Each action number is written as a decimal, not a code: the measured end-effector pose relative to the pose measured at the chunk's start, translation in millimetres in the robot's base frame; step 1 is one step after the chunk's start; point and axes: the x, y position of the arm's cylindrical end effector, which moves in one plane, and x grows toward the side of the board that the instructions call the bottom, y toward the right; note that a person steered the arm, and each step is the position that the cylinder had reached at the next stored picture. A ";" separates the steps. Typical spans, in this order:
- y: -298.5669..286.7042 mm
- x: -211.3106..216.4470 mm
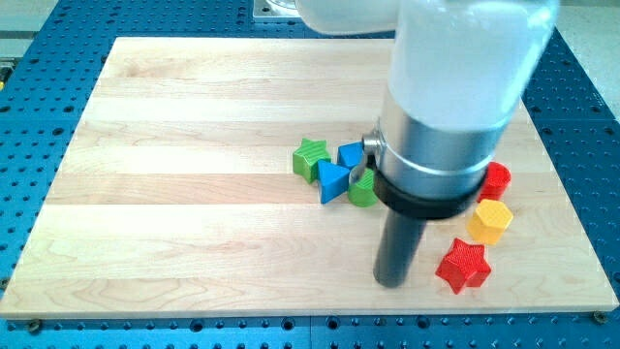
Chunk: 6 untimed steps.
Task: Slightly move the hexagon to the right
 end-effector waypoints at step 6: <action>72.5 -63.2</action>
